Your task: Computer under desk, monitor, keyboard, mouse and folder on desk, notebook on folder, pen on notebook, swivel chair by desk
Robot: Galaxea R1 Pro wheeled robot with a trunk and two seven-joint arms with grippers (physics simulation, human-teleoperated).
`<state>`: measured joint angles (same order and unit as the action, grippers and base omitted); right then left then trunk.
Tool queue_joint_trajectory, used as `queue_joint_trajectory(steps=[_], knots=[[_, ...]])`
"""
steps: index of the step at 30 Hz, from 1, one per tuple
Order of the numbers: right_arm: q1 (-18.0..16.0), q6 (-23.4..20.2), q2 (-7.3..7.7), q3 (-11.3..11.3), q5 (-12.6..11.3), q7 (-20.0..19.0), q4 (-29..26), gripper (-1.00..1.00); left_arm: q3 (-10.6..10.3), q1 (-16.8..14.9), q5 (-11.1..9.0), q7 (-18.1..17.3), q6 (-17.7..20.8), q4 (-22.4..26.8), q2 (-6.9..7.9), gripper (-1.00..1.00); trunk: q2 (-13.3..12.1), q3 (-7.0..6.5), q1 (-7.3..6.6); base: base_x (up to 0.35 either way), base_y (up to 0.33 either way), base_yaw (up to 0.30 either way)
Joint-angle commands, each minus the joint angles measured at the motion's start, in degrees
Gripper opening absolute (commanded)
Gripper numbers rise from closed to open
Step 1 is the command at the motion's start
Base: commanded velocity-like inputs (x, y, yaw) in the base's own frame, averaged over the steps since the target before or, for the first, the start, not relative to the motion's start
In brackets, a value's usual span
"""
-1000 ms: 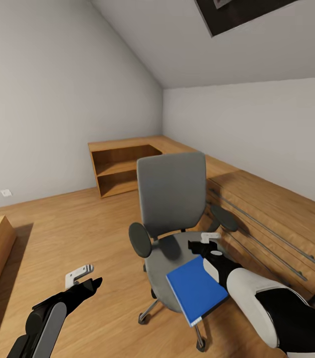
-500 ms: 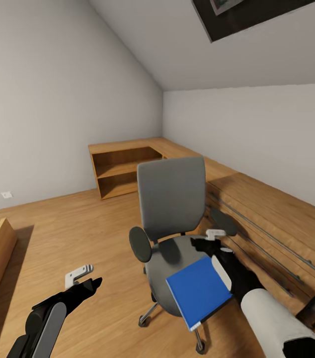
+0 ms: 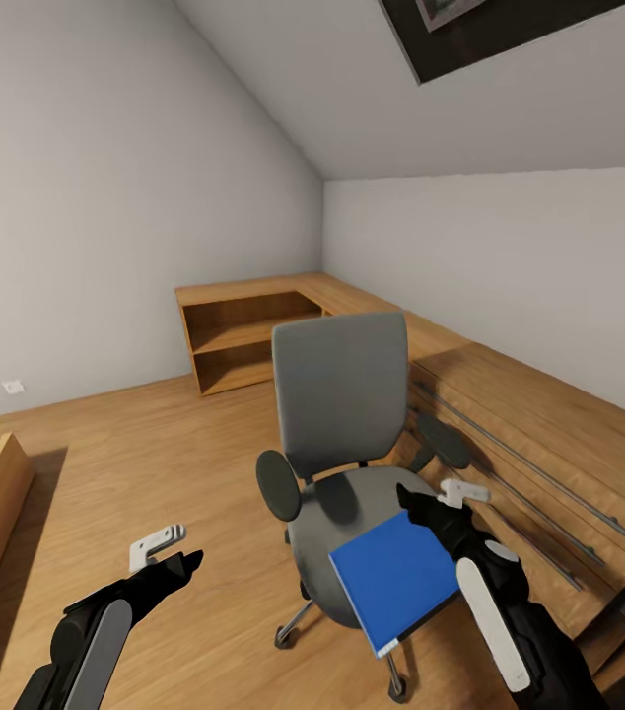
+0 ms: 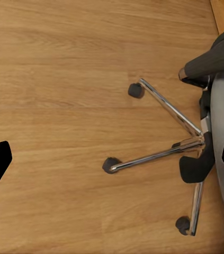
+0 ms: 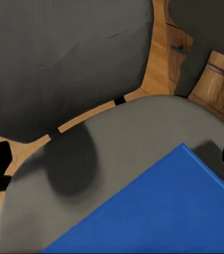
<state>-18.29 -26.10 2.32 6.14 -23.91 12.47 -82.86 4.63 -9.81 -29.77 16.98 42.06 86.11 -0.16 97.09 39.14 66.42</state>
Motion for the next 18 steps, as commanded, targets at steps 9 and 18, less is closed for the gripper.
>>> queue_joint_trajectory(steps=[9, 18], knots=[[0.34, 0.85, 0.12, -0.8, -16.53, 0.88, -0.89, 1.0, 0.03, -0.04, -0.57, 0.42, 0.21, -0.3, -0.02, 1.0, 0.03, 0.06, 0.0, -0.046, 0.042, 0.0], [0.44, 0.96, 0.18, -6.23, -20.43, 0.73, 0.22, 1.0, 0.03, -0.04, -0.62, 0.42, 0.21, -0.33, -0.02, 1.0, 0.03, 0.06, 0.0, -0.236, 0.217, -0.17]])
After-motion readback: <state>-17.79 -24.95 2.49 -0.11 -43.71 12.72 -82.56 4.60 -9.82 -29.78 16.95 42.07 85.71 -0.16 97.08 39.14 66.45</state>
